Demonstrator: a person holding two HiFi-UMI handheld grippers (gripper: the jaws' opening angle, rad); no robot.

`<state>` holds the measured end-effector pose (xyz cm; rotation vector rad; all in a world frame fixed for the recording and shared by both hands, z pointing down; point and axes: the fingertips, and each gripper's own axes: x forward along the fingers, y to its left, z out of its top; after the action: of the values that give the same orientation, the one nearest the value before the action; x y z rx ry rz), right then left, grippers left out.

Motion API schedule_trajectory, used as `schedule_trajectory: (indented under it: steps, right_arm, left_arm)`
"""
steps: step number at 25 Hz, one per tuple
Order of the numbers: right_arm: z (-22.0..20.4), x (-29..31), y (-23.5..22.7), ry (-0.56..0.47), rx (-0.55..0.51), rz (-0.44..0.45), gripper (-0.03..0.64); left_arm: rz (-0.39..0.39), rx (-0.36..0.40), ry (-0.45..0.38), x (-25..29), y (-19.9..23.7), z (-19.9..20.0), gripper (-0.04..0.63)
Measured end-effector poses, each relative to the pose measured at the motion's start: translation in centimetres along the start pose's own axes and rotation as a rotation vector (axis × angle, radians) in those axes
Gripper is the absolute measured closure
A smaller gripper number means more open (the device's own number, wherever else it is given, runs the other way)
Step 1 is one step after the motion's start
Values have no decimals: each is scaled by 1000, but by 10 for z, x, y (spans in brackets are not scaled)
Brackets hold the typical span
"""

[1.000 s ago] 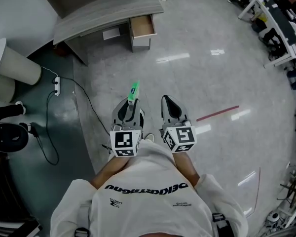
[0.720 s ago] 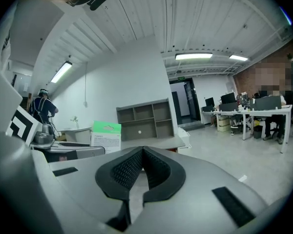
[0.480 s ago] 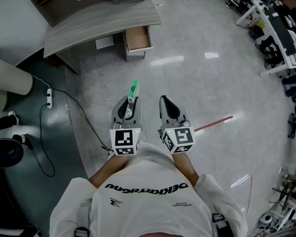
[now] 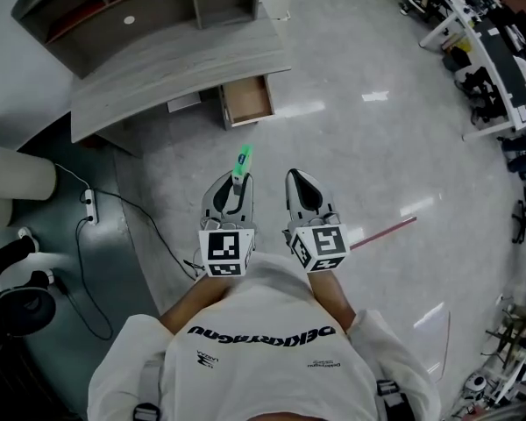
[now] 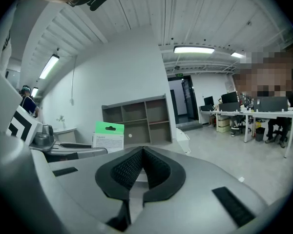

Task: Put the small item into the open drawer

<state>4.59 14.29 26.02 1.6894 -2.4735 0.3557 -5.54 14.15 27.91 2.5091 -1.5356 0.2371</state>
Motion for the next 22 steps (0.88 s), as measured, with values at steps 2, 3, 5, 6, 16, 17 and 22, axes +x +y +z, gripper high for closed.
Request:
schedule_trajectory:
  steps: [2, 3, 5, 6, 16, 17, 22]
  right_arm:
    - [2, 17, -7, 1, 7, -7, 586]
    - [3, 25, -9, 4, 8, -13, 586]
    - [2, 42, -11, 14, 6, -19, 586]
    - [1, 49, -11, 20, 6, -20, 586]
    - [-11, 96, -38, 66, 20, 7, 586]
    - [-10, 100, -44, 70, 20, 15, 586]
    - [-15, 132, -71, 83, 21, 46, 586]
  left_arm:
    - [-7, 0, 5, 17, 8, 1, 494]
    - [-13, -1, 10, 24, 12, 1, 494]
    - [-23, -4, 25, 37, 22, -2, 494]
    - [-25, -7, 32, 43, 26, -4, 494]
    - [-36, -8, 80, 96, 32, -15, 494]
    - [-31, -7, 83, 102, 31, -13, 494]
    - [-2, -6, 92, 140, 38, -20, 494]
